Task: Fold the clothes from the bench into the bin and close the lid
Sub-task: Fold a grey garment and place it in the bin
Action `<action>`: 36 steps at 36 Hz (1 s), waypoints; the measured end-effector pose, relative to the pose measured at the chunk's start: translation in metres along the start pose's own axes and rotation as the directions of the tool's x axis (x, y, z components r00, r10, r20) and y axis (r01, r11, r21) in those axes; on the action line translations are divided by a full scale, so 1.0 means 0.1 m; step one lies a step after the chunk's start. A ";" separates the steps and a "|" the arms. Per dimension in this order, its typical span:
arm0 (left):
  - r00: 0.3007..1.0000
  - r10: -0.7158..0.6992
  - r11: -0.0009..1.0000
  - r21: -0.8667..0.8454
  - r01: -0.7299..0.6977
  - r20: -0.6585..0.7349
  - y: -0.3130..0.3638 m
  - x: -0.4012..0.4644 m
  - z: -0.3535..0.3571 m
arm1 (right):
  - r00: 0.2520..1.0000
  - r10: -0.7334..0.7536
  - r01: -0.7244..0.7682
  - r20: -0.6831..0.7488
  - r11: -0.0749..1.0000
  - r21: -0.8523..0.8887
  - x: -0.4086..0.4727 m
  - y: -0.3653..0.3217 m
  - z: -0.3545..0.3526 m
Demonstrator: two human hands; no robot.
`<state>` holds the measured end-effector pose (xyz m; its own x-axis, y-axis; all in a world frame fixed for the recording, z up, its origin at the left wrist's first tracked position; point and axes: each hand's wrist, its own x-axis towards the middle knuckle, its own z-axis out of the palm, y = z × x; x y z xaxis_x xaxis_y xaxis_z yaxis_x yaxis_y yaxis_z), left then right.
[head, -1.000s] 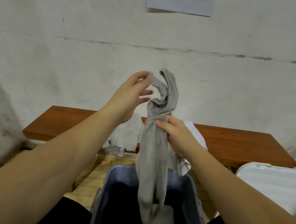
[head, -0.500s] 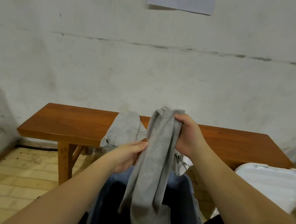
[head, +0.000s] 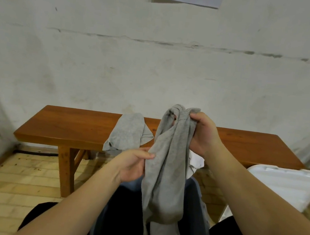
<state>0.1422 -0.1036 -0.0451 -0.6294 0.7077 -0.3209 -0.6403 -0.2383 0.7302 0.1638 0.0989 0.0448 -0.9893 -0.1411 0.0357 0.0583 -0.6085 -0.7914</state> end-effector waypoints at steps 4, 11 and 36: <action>0.968 -0.178 0.980 0.052 0.190 -0.178 -0.09 -0.01 0.04 | 1.000 0.012 -0.012 -0.007 0.999 -0.050 0.00 -0.02 -0.02; 0.975 0.007 0.996 0.091 0.013 -0.221 0.05 -0.13 0.01 | 0.997 0.049 -0.061 -0.053 0.964 -0.258 -0.01 -0.07 -0.16; 0.690 0.419 0.907 0.238 -0.348 -0.589 0.95 -0.89 -0.52 | 0.774 -0.018 -0.445 -0.633 0.695 -0.564 -0.25 -0.48 -1.23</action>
<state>0.1148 -0.2239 0.0221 -0.9626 -0.0034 -0.2707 -0.2569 -0.3041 0.9174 0.1691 0.2275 0.0065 -0.8515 0.3959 -0.3438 0.4051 0.0804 -0.9107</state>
